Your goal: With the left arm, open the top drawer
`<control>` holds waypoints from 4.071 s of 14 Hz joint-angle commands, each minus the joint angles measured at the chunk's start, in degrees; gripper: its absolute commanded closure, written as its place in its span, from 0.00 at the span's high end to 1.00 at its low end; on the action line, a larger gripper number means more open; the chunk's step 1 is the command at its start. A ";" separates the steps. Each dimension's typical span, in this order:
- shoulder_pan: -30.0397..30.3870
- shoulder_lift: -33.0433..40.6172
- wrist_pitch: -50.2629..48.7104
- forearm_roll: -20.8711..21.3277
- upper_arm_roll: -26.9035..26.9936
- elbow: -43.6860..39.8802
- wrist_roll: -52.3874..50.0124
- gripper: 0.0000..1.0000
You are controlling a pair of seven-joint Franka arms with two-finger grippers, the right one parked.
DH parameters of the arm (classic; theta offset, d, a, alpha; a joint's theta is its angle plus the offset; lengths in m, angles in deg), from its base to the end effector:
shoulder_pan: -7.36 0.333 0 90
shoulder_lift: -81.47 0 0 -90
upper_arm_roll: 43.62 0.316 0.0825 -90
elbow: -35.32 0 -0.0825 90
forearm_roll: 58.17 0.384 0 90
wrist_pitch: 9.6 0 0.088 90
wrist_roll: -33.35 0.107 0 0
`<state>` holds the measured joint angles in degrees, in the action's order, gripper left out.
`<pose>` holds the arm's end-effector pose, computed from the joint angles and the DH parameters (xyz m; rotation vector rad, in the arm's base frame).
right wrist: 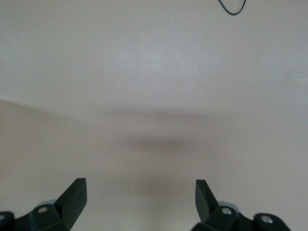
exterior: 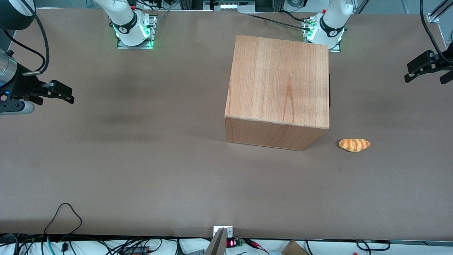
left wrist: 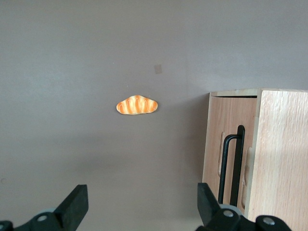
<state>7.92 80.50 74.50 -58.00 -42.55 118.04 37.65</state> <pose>0.5490 0.0159 0.6654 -3.1371 0.0726 -0.0110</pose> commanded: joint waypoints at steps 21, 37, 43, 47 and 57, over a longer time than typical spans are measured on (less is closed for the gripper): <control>0.23 0.35 5.28 -10.62 -2.48 16.32 0.09 1.00; 0.23 0.44 17.77 -14.41 -5.12 31.88 0.70 1.00; 0.23 0.44 19.88 -15.38 -5.91 34.35 0.79 1.00; 0.23 0.36 20.32 -15.38 -6.26 35.22 0.79 1.00; 0.23 0.09 22.61 -15.03 -6.26 37.34 1.76 1.00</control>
<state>8.04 79.67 96.29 -71.91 -48.85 154.27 38.06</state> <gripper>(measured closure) 0.000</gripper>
